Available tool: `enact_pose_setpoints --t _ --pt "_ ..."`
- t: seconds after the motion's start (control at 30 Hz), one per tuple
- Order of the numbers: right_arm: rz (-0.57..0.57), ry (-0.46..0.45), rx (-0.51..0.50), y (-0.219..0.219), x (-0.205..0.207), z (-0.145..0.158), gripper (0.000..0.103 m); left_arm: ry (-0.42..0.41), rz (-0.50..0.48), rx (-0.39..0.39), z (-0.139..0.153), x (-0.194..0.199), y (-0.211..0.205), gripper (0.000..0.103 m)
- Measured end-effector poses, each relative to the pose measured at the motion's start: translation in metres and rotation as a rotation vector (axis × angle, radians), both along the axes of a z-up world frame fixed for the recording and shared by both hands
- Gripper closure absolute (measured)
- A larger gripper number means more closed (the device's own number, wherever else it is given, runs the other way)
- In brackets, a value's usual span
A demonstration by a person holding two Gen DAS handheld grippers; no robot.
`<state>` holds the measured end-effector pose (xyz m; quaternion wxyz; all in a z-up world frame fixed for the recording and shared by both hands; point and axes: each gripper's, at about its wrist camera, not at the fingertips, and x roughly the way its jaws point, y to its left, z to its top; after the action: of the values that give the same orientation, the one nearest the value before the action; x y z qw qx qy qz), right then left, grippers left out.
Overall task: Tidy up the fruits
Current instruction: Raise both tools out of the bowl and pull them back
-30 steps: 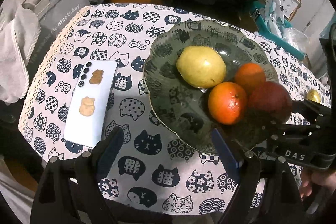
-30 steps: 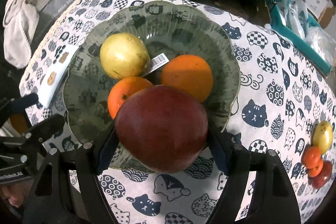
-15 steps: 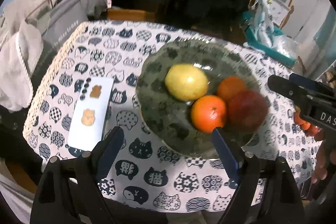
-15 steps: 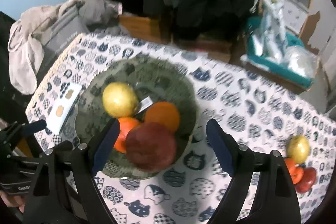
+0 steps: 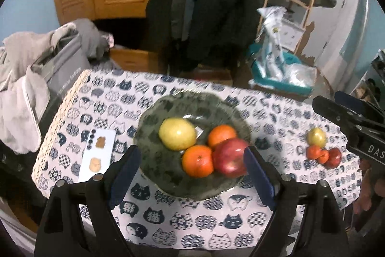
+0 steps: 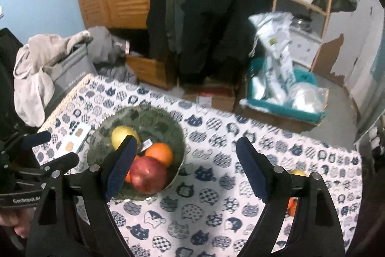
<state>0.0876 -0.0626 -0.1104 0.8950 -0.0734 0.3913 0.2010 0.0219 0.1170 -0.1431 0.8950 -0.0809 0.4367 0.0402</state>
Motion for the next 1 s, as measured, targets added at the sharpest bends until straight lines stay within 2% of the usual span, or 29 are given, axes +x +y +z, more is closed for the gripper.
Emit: enact_pose_setpoints --t 0.23,0.33,0.47,0.63,0.77,1.0 --pt "-0.019 -0.091 0.009 -0.027 -0.02 0.036 0.018 -0.081 -0.031 0.005 0.033 -0.006 -0.022 0.014" --pt "-0.025 -0.134 0.009 -0.037 -0.03 0.049 0.018 -0.126 -0.04 0.011 0.047 -0.01 -0.031 0.008" --pt "-0.035 -0.188 0.02 -0.052 -0.044 0.064 0.018 -0.172 -0.053 0.014 0.065 -0.014 -0.043 0.008" --pt "-0.053 -0.217 0.043 -0.073 -0.054 0.077 0.018 -0.226 -0.074 0.023 0.084 -0.018 -0.06 0.002" --pt "-0.072 -0.264 0.035 -0.091 -0.066 0.088 0.018 -0.272 -0.096 0.053 0.098 -0.022 -0.077 0.002" --pt "-0.122 -0.287 0.033 -0.124 -0.076 0.094 0.018 -0.295 -0.149 0.039 0.108 -0.018 -0.102 0.001"
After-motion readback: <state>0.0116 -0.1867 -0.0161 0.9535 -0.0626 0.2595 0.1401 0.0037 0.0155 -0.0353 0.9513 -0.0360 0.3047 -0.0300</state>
